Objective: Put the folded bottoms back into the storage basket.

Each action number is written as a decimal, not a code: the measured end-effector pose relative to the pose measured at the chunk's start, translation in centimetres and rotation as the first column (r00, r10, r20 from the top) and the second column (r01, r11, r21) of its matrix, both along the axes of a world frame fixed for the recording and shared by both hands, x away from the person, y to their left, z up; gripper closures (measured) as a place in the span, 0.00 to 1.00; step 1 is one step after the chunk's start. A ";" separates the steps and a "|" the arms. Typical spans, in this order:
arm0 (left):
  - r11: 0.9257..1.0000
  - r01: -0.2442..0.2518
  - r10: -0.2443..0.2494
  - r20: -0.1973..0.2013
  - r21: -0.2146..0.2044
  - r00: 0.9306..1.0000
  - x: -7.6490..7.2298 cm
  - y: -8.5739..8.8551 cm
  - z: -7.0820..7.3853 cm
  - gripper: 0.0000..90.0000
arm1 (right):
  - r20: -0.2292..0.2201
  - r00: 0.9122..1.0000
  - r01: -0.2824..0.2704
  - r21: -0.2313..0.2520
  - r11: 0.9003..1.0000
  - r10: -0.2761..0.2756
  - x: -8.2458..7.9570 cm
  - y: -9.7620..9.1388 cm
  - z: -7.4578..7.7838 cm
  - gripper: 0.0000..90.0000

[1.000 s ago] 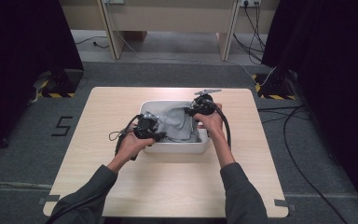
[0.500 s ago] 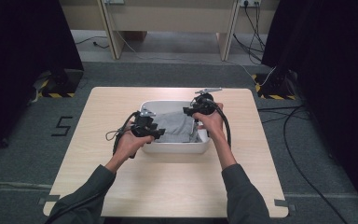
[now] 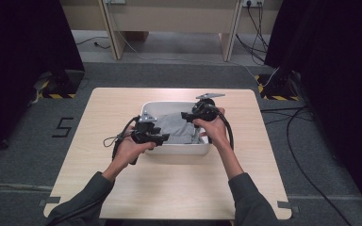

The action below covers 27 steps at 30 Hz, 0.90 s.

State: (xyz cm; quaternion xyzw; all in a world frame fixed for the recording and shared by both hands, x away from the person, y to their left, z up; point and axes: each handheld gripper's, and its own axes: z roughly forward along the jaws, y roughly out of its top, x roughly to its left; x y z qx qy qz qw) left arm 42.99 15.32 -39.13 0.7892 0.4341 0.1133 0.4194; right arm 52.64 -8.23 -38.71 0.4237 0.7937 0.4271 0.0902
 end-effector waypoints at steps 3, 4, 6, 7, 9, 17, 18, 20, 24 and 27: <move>1.000 0.004 -0.003 0.011 -0.021 1.000 -0.8 0.4 0.3 0.53 | 0.007 1.000 -0.009 0.011 1.000 0.009 -0.7 -0.3 0.1 0.44; 0.999 0.009 -0.008 0.016 -0.034 1.000 -1.4 0.6 0.5 0.53 | 0.008 1.000 -0.013 0.029 0.999 0.013 -1.2 -0.5 0.1 0.44; 0.999 0.013 -0.013 0.019 -0.037 1.000 -1.6 0.7 0.6 0.52 | 0.008 1.000 -0.020 0.037 0.999 0.019 -1.6 -0.7 0.2 0.44; 0.999 0.018 -0.017 0.018 -0.041 1.000 -1.8 0.8 0.6 0.52 | 0.008 1.000 -0.020 0.037 0.999 0.019 -1.6 -0.7 0.2 0.44; 0.999 0.028 -0.028 0.014 -0.045 1.000 -2.2 0.9 0.7 0.51 | 0.018 1.000 -0.022 0.044 0.999 0.022 -2.0 -0.9 0.2 0.44; 0.996 0.049 -0.047 0.034 -0.070 0.998 -3.8 1.1 1.1 0.50 | 0.037 0.997 -0.066 0.062 0.996 0.064 -3.9 -1.1 0.4 0.44; 0.996 0.051 -0.049 0.034 -0.072 0.998 -4.0 1.1 1.1 0.50 | 0.037 0.997 -0.066 0.062 0.996 0.064 -3.9 -1.1 0.4 0.44; 0.996 0.051 -0.049 0.035 -0.075 0.998 -4.3 1.2 1.1 0.50 | 0.052 0.996 -0.076 0.053 0.996 0.073 -4.5 -1.1 0.5 0.44; 0.994 0.051 -0.048 0.039 -0.092 0.998 -4.9 1.6 1.1 0.50 | 0.065 0.994 -0.090 0.050 0.995 0.087 -5.1 -1.2 0.6 0.44; 0.994 0.051 -0.048 0.041 -0.095 0.998 -5.2 1.9 1.0 0.49 | 0.069 0.993 -0.100 0.055 0.993 0.097 -5.6 -1.2 0.7 0.44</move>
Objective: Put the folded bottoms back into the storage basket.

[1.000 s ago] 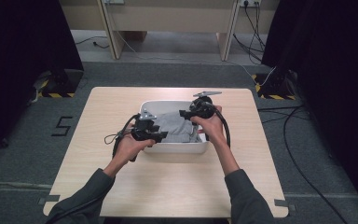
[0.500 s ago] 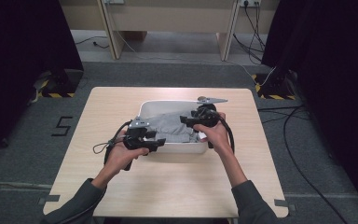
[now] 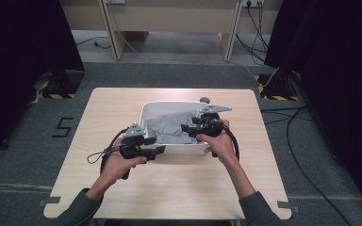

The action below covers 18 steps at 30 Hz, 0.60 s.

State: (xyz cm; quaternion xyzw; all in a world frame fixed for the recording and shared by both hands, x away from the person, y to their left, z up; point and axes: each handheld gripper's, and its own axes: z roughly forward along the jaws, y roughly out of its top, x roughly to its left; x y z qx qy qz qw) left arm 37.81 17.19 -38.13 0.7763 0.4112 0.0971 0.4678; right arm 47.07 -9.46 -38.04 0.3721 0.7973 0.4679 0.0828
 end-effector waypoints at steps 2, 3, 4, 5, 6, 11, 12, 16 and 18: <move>1.000 -0.005 0.005 -0.001 -0.007 1.000 -0.2 0.2 -0.1 0.49 | 0.003 1.000 -0.005 0.004 1.000 0.005 -0.3 0.0 0.0 0.44; 1.000 -0.004 0.004 -0.004 -0.010 1.000 -0.3 0.3 -0.2 0.48 | 0.009 1.000 -0.006 0.008 1.000 0.006 -0.6 -0.1 0.1 0.44; 1.000 -0.006 0.006 -0.005 -0.013 1.000 -0.4 0.4 -0.3 0.48 | 0.009 1.000 -0.006 0.008 1.000 0.006 -0.6 -0.1 0.1 0.44; 1.000 -0.006 0.006 -0.005 -0.013 1.000 -0.5 0.5 -0.3 0.48 | 0.015 1.000 -0.012 0.015 1.000 0.012 -1.0 -0.2 0.1 0.44; 1.000 -0.007 0.007 -0.003 -0.015 1.000 -0.6 0.6 -0.4 0.48 | 0.015 1.000 -0.012 0.015 1.000 0.012 -1.0 -0.2 0.1 0.44; 0.999 -0.014 0.014 -0.006 -0.045 1.000 -1.0 1.3 -0.7 0.43 | 0.034 0.999 -0.021 0.018 1.000 0.020 -1.9 -0.5 0.2 0.42; 0.999 -0.015 0.015 -0.005 -0.048 1.000 -1.1 1.4 -0.7 0.42 | 0.041 0.999 -0.023 0.021 0.999 0.023 -2.1 -0.7 0.1 0.42; 0.999 -0.028 0.028 0.004 -0.047 1.000 -1.5 1.8 -1.1 0.38 | 0.042 0.999 -0.022 0.039 0.999 0.020 -2.9 -1.2 -0.1 0.42; 0.998 -0.036 0.036 0.011 -0.053 0.999 -1.8 2.2 -1.2 0.37 | 0.052 0.998 -0.031 0.036 0.999 0.029 -3.3 -1.5 -0.3 0.42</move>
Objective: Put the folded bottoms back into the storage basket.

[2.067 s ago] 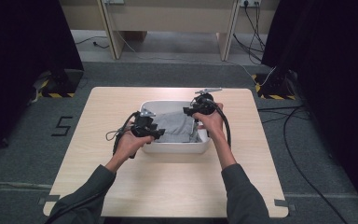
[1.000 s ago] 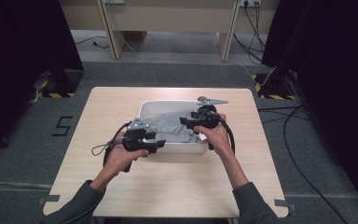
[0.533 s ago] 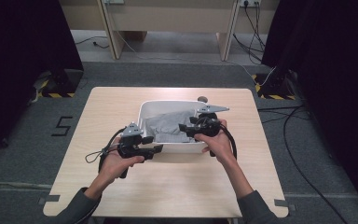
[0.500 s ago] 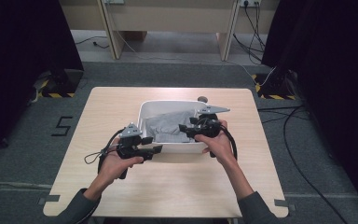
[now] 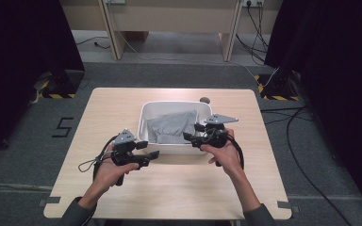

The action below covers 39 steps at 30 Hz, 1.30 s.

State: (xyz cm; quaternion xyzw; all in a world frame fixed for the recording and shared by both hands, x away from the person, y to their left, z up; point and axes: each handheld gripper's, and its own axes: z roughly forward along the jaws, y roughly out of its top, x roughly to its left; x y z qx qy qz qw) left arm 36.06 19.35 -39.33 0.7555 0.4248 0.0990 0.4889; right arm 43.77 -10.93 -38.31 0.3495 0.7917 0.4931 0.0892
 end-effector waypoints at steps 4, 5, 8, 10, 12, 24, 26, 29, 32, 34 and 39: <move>1.000 0.000 0.000 0.007 -0.004 1.000 -0.5 0.4 -0.3 0.36 | 0.011 1.000 0.002 0.003 1.000 -0.002 -0.9 -0.4 -0.3 0.42; 1.000 0.001 -0.001 0.006 -0.002 1.000 -0.7 0.5 -0.4 0.35 | 0.019 1.000 0.002 0.002 1.000 -0.002 -1.1 -0.5 -0.4 0.42; 1.000 -0.003 0.003 0.009 -0.006 1.000 -1.0 0.7 -0.8 0.35 | 0.020 1.000 0.001 0.015 1.000 -0.001 -1.7 -0.6 -0.6 0.42; 1.000 -0.005 0.005 0.010 -0.003 1.000 -1.2 0.8 -1.0 0.35 | 0.022 1.000 -0.001 0.014 1.000 0.000 -2.1 -0.6 -0.8 0.42; 1.000 -0.004 0.004 0.008 0.010 1.000 -1.3 0.8 -1.1 0.35 | 0.033 0.999 0.011 0.011 1.000 -0.011 -2.4 -0.7 -0.9 0.42; 1.000 -0.009 0.008 0.020 0.030 1.000 -2.3 1.1 -1.8 0.35 | 0.033 0.999 -0.028 0.015 0.999 0.027 -4.2 -1.1 -1.8 0.40; 0.999 -0.011 0.010 0.018 0.033 1.000 -2.3 1.2 -1.9 0.35 | 0.031 0.999 -0.032 0.020 0.999 0.031 -4.5 -1.3 -1.9 0.40; 0.999 -0.006 0.006 0.014 0.036 1.000 -2.5 1.2 -2.2 0.33 | 0.044 0.998 -0.035 0.024 0.999 0.034 -4.8 -1.5 -2.0 0.39; 0.999 -0.004 0.004 0.004 0.034 1.000 -2.6 1.3 -2.5 0.31 | 0.051 0.998 -0.034 0.018 0.999 0.033 -5.3 -1.6 -2.1 0.37; 0.999 -0.011 0.011 -0.004 0.040 1.000 -2.8 1.5 -2.8 0.31 | 0.049 0.998 -0.035 0.018 0.999 0.034 -5.5 -1.6 -2.0 0.36; 0.998 -0.019 0.021 -0.032 0.059 0.999 -3.3 1.9 -3.6 0.27 | 0.048 0.998 -0.037 0.015 0.999 0.036 -6.0 -1.4 -2.2 0.33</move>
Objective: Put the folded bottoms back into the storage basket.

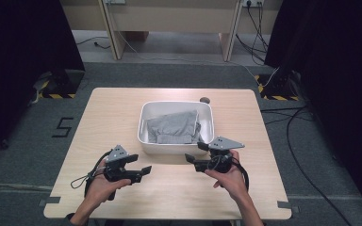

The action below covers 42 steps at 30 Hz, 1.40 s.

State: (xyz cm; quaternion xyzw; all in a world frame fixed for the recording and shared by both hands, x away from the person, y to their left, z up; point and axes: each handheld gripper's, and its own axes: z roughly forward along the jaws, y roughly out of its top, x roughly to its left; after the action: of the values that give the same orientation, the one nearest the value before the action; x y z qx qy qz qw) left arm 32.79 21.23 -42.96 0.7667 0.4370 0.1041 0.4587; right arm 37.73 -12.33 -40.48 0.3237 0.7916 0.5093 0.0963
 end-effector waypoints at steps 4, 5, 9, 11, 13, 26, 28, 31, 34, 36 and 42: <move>1.000 0.005 -0.005 -0.016 0.008 1.000 -0.5 0.5 -0.5 0.27 | -0.012 1.000 0.000 -0.006 1.000 0.000 -0.7 -0.1 -0.5 0.33; 1.000 0.003 -0.003 -0.016 0.008 1.000 -0.5 0.6 -0.6 0.27 | -0.011 1.000 0.002 -0.012 1.000 -0.002 -0.8 -0.2 -0.6 0.33; 1.000 0.000 0.000 -0.026 0.008 1.000 -0.7 1.1 -1.0 0.27 | -0.027 1.000 0.013 -0.010 1.000 -0.014 -1.5 -1.0 -1.0 0.33; 1.000 0.001 -0.001 -0.033 0.010 0.999 -1.0 1.3 -1.5 0.27 | -0.027 0.999 0.025 -0.019 1.000 -0.025 -1.8 -1.4 -1.3 0.33; 1.000 -0.002 0.003 -0.042 0.011 0.999 -1.2 1.6 -1.9 0.27 | -0.033 0.999 0.036 -0.027 0.999 -0.037 -2.1 -1.8 -1.6 0.33; 1.000 -0.020 0.021 -0.077 0.020 0.997 -3.0 3.4 -4.5 0.26 | -0.045 0.992 0.119 -0.056 0.991 -0.121 -3.8 -4.7 -3.9 0.34; 1.000 -0.021 0.022 -0.070 0.021 0.997 -3.2 3.4 -4.5 0.26 | -0.048 0.991 0.120 -0.049 0.992 -0.123 -3.9 -4.7 -4.0 0.34; 0.999 -0.018 0.021 -0.063 0.038 0.998 -3.5 3.3 -4.6 0.26 | -0.034 0.993 0.114 -0.064 0.991 -0.117 -4.2 -4.8 -4.1 0.34; 0.999 -0.016 0.019 -0.064 0.048 0.998 -3.8 3.2 -4.8 0.26 | -0.031 0.993 0.114 -0.066 0.991 -0.117 -4.5 -4.8 -4.3 0.34; 0.999 -0.016 0.020 -0.064 0.051 0.998 -4.0 3.2 -4.9 0.26 | -0.037 0.993 0.111 -0.065 0.992 -0.113 -4.7 -4.9 -4.5 0.34; 0.998 -0.019 0.024 -0.072 0.059 0.997 -4.5 3.3 -5.5 0.25 | -0.052 0.993 0.104 -0.086 0.991 -0.109 -5.4 -4.8 -5.8 0.34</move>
State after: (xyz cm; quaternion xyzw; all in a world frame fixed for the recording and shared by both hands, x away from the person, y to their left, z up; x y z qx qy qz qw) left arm 28.30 24.56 -48.42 0.7783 0.4583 0.0939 0.4189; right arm 32.29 -17.17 -46.28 0.3755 0.7961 0.4606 0.1145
